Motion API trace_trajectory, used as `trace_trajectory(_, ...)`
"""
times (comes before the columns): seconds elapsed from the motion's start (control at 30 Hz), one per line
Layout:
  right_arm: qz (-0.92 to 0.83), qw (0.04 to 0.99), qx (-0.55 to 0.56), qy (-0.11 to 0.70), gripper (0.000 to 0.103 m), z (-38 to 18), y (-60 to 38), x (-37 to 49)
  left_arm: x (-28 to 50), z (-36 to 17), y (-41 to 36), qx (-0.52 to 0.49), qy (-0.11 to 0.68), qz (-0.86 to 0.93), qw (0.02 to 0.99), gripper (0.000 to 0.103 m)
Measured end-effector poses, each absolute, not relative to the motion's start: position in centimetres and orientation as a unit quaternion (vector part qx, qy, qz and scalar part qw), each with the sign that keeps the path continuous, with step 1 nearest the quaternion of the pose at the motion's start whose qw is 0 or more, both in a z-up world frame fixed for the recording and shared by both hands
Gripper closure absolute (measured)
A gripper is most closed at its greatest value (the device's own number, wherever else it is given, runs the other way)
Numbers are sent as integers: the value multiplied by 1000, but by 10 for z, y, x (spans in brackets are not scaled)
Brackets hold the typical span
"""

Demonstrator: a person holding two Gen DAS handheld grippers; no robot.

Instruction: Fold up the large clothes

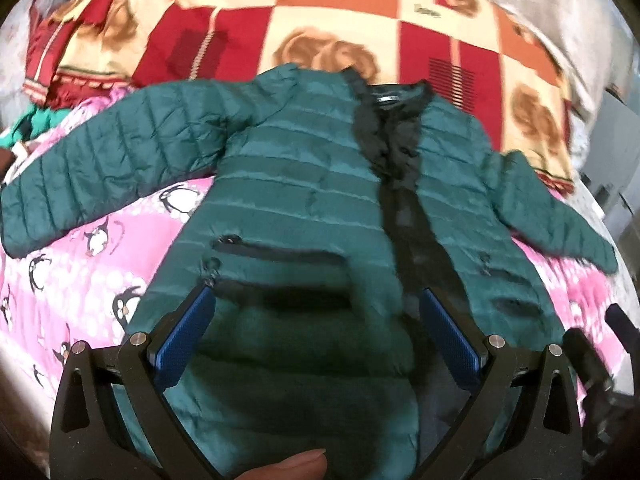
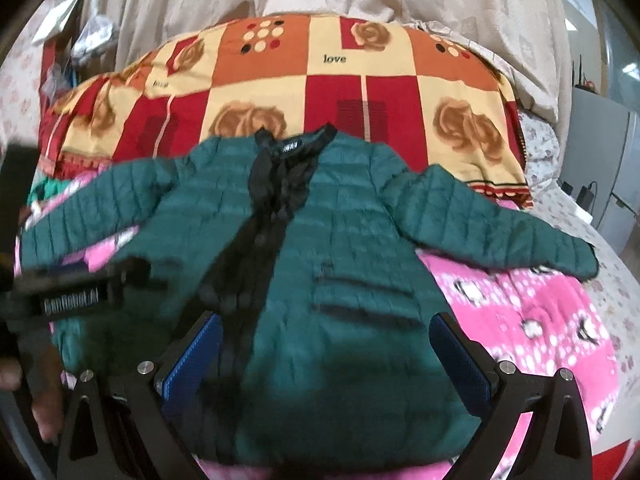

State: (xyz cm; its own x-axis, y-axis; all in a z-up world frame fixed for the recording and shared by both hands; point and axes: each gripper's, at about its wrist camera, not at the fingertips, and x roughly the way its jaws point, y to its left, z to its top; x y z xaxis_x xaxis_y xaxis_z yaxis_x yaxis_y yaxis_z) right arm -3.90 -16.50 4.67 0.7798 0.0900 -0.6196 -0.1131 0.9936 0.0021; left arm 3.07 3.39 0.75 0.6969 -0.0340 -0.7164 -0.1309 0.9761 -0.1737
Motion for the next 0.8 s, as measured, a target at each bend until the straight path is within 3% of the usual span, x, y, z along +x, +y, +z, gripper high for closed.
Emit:
trace_trajectory(0.3,38,954,35,296,1,50,-151,40,101,7,39,-77,384,76,917,1)
trace_trajectory(0.53,3,963,60,261,1,48,-151,76,124,-29,40,-61,444,99,889,1)
trace_trajectory(0.8,17,938,54,343,1,9,-152,97,129,-38,40,-57,438,99,892,1)
